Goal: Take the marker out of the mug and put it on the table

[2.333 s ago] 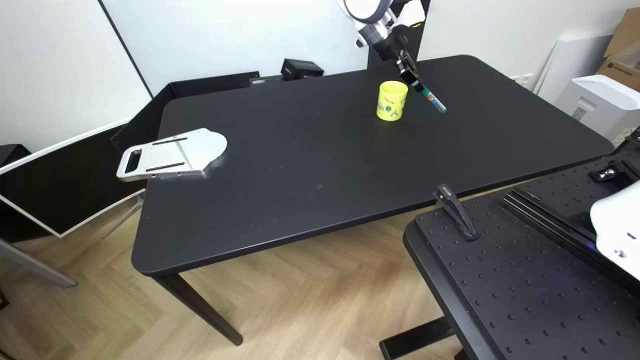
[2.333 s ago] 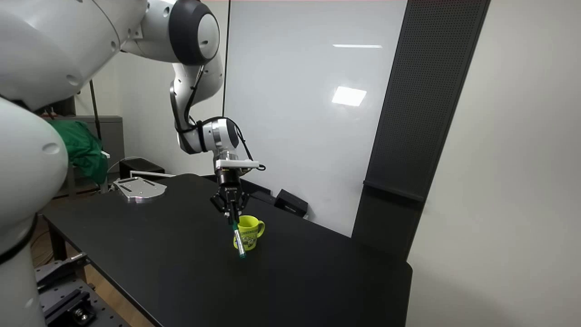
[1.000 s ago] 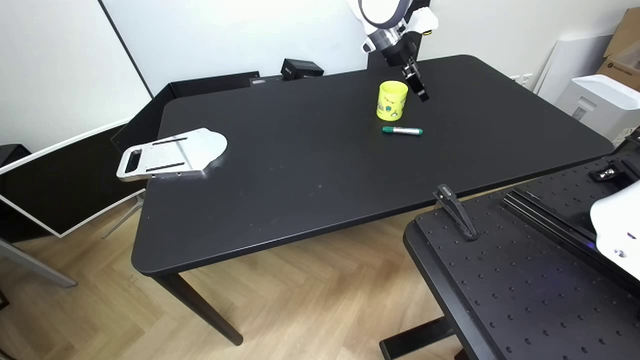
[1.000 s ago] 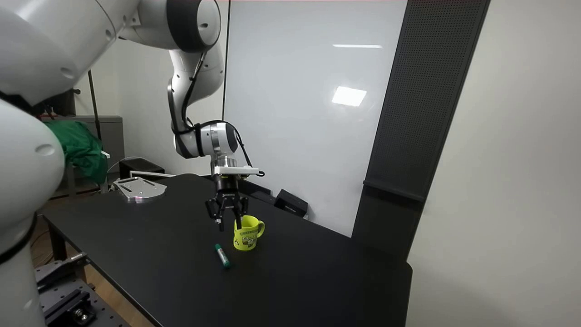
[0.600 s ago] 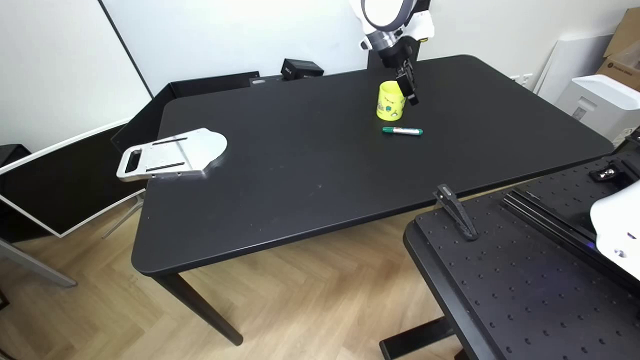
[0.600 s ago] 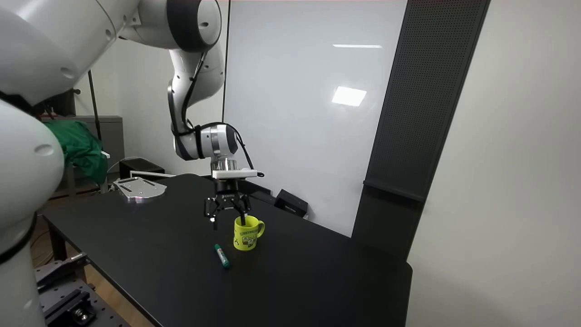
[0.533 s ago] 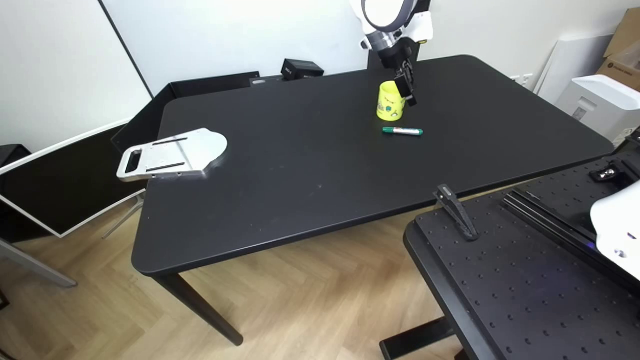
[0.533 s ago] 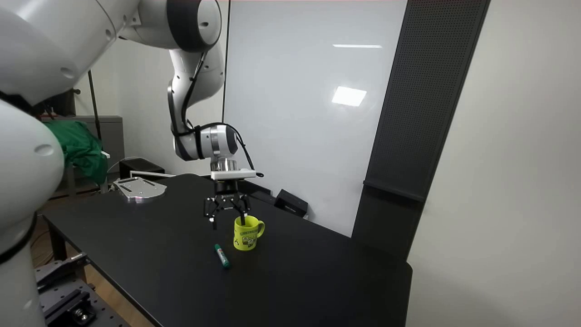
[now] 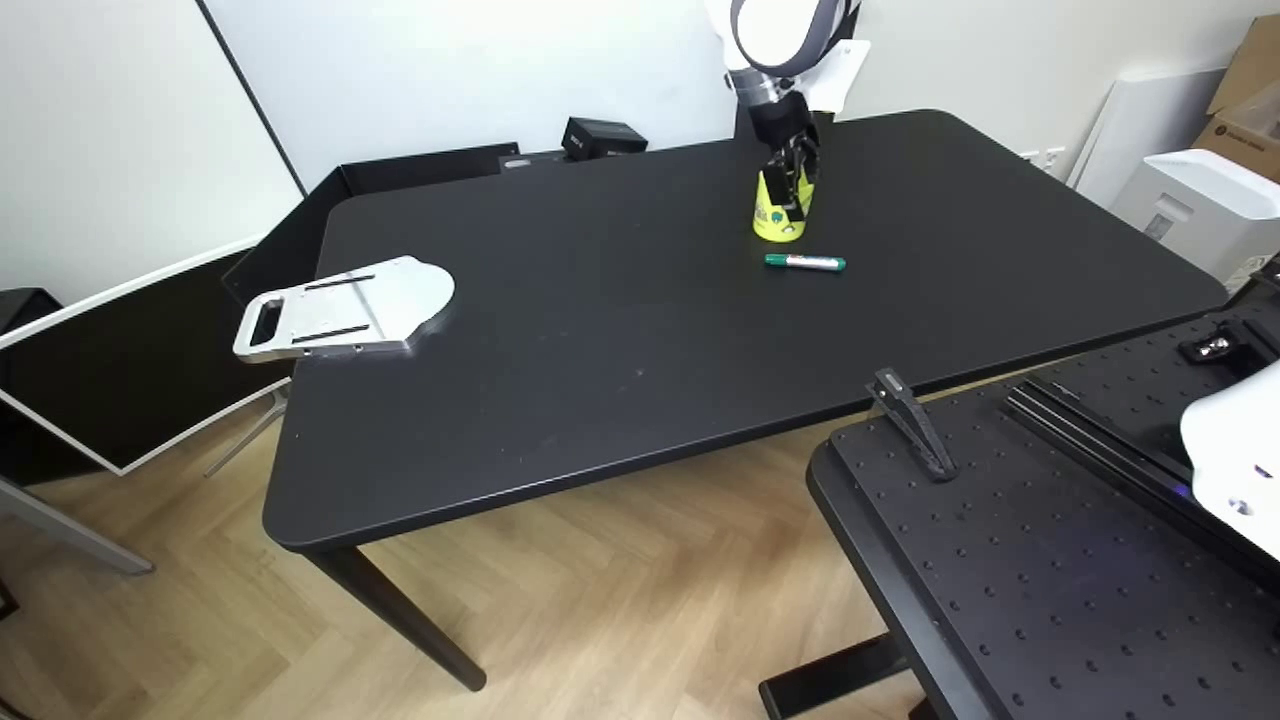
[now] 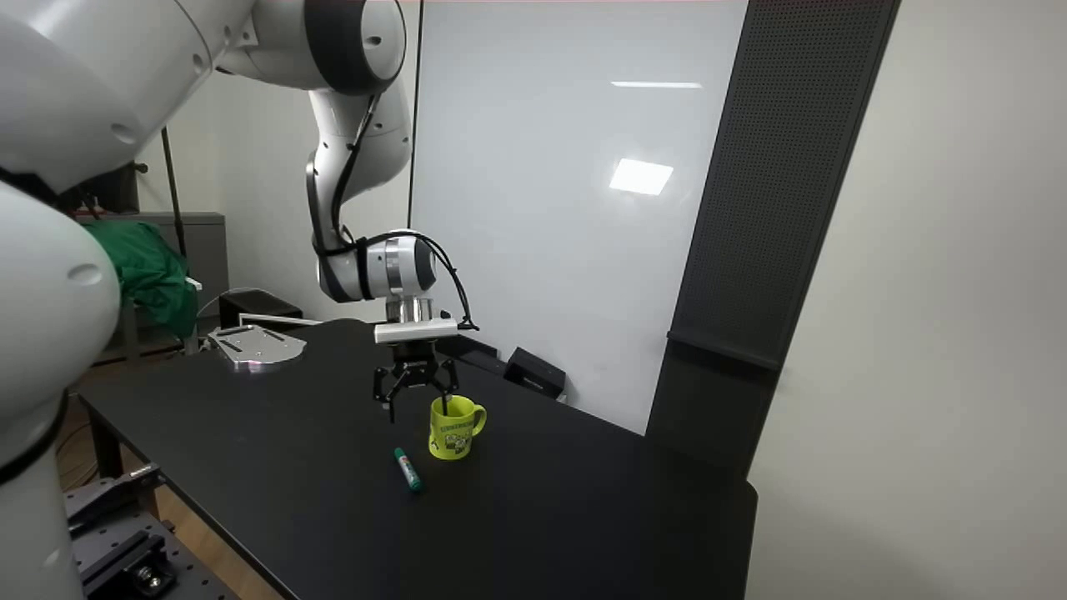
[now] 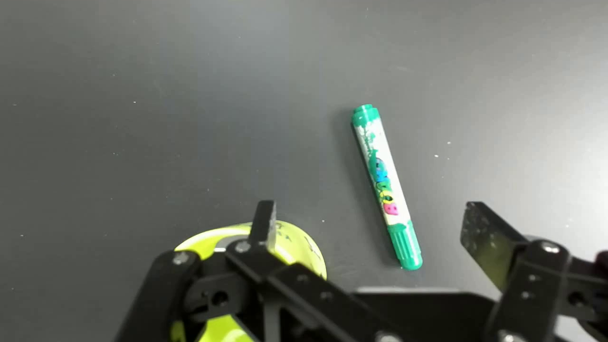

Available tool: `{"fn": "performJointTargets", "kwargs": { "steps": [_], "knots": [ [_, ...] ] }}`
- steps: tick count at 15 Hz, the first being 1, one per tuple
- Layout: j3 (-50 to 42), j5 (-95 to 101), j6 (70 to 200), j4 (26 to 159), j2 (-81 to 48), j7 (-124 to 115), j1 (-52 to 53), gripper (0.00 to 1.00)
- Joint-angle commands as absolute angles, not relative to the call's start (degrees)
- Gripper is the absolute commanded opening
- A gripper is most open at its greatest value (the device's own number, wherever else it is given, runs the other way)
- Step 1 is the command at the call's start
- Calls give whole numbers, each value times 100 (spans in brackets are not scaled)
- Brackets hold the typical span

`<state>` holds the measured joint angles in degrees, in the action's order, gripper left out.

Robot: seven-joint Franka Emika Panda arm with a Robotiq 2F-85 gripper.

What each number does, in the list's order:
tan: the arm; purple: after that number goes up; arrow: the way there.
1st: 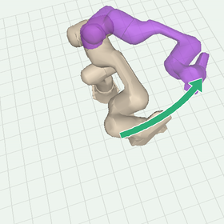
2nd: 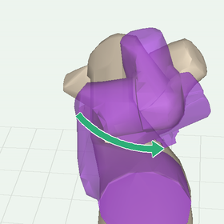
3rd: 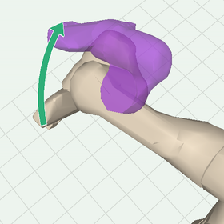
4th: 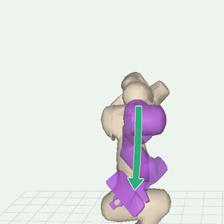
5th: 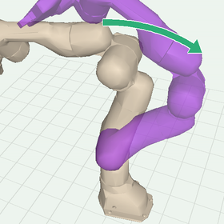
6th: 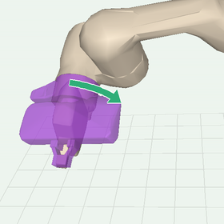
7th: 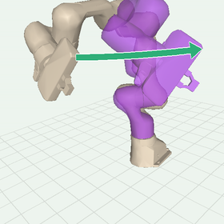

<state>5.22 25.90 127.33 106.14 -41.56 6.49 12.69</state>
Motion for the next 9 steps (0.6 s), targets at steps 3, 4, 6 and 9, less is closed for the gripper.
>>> {"fn": "performJointTargets", "kwargs": {
  "steps": [3,4,6,9],
  "knots": [
    [406,2406,12683,10707,-3677,423,1306,100],
    [426,2331,12683,10716,-3580,448,1281,100],
    [465,2177,12659,10708,-3422,481,1245,100],
    [488,1836,12723,10692,-3236,346,1208,100]
  ]
}}
